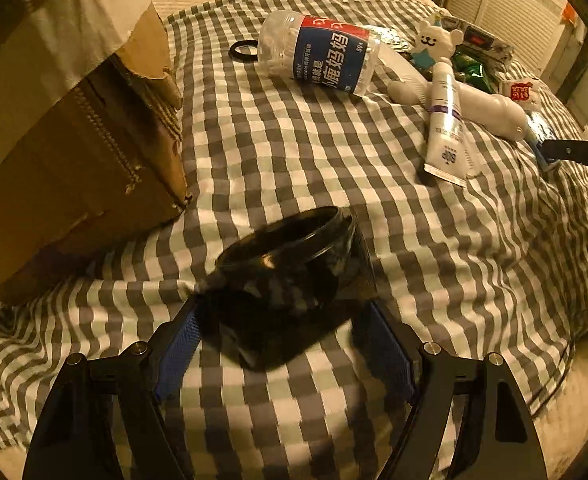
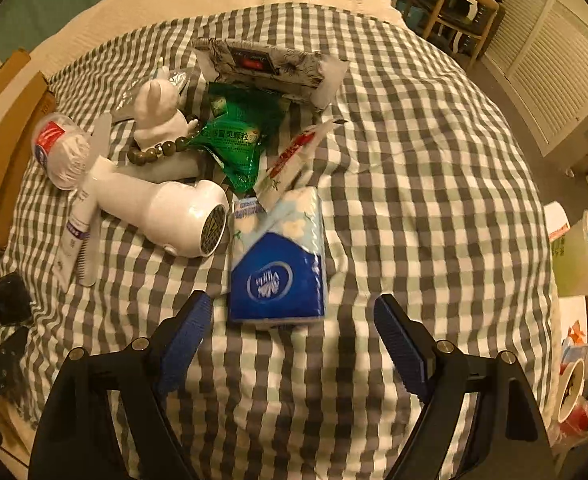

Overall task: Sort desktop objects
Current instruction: 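Grasp the black cup with the left tool while the right tool grasps the blue Vinda tissue pack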

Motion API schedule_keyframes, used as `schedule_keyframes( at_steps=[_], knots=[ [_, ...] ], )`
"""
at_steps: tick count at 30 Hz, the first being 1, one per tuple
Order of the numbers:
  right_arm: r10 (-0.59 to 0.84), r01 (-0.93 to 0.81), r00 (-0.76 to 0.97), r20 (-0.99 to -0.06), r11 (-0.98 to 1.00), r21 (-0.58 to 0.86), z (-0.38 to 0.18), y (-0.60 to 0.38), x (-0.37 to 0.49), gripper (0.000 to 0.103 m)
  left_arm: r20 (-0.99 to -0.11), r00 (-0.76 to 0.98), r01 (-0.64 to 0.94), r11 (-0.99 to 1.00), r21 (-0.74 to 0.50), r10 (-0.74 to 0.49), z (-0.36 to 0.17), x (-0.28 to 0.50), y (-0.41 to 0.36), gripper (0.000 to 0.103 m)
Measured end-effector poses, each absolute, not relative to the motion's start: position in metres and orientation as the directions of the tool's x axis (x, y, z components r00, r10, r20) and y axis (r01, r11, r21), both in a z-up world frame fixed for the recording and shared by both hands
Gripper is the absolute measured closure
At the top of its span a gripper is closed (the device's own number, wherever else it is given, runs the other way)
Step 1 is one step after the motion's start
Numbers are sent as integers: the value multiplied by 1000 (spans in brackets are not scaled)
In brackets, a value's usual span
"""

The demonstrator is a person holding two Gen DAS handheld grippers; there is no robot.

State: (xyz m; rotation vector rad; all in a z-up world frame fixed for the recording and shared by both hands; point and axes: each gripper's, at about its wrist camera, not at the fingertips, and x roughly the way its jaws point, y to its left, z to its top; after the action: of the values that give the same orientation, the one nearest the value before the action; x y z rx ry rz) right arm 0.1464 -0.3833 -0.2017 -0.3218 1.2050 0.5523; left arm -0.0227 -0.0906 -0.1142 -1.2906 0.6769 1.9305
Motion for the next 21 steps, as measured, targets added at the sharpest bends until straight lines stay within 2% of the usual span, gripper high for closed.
schedule_keyframes(
  at_steps=[3,5,6,10,17,21],
  knots=[
    [223,-572,251,-942,819,42,-207,-376,150,21,-932,-248,-792,-609,37,266,-116,-24,-87,21],
    [213,-577,240,-947,816,37,-211,-371,154,29,-932,-245,-798,-602,38,266,-116,-24,-87,22],
    [207,-578,235,-950,815,35,-213,-369,155,31,-932,-244,-800,-599,38,267,-116,-23,-87,25],
    [172,-593,223,-959,805,7,-220,-364,156,51,-935,-244,-797,-603,41,258,-113,-26,-91,42],
    [172,-578,199,-965,815,26,-214,-375,147,54,-943,-212,-794,-608,13,256,-103,-21,-96,74],
    [182,-569,187,-965,821,45,-205,-383,137,55,-943,-208,-810,-586,17,260,-94,-9,-98,84]
  ],
)
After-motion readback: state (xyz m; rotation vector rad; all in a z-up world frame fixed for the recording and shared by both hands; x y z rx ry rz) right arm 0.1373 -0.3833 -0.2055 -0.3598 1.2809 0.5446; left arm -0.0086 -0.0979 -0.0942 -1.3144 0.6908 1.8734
